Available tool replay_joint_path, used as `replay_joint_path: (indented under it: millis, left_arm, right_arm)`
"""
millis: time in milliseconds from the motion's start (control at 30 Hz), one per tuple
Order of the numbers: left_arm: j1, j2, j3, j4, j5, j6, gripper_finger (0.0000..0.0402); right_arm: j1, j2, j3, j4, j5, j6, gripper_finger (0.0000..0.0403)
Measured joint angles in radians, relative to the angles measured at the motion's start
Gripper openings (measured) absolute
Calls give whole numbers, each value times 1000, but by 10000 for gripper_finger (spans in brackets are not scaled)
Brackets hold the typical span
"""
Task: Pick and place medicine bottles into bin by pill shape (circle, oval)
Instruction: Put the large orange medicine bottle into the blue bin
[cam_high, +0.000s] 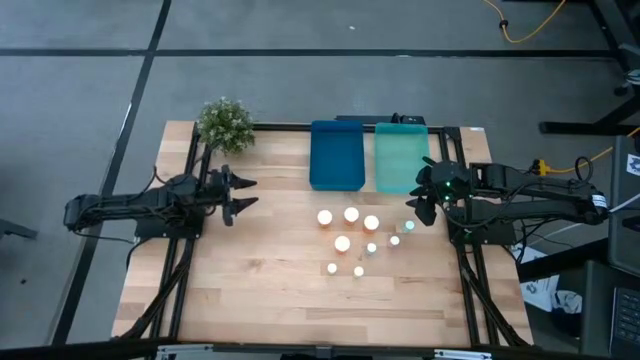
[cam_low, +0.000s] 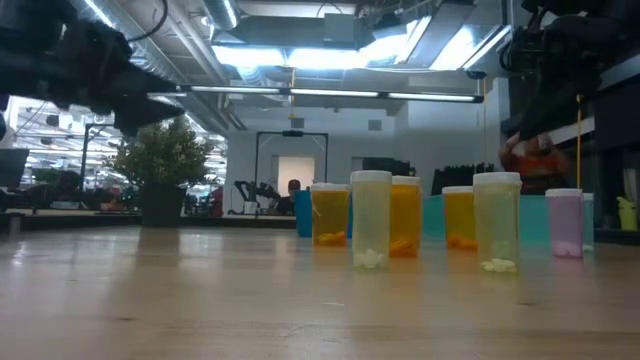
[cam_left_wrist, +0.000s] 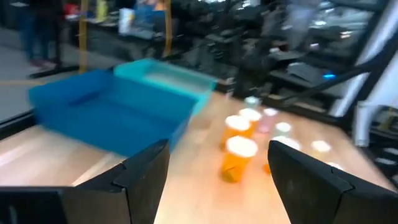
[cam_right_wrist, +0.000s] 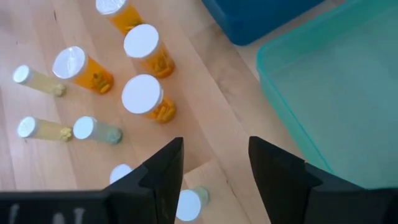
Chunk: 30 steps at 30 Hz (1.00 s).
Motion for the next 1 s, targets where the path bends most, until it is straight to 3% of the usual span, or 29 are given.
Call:
replay_joint_path:
  millis: [267,800,1000]
  left_arm:
    - [-64,99,92,-3,-48,104,263]
    - [-254,511,294,-72,-77,98,263]
    - [-351,644,407,-135,-144,104,263]
  right_arm:
    - [0,0,0,0,-7,8,183]
    - [0,0,0,-13,-8,12,183]
    - [0,0,0,-13,-8,11,183]
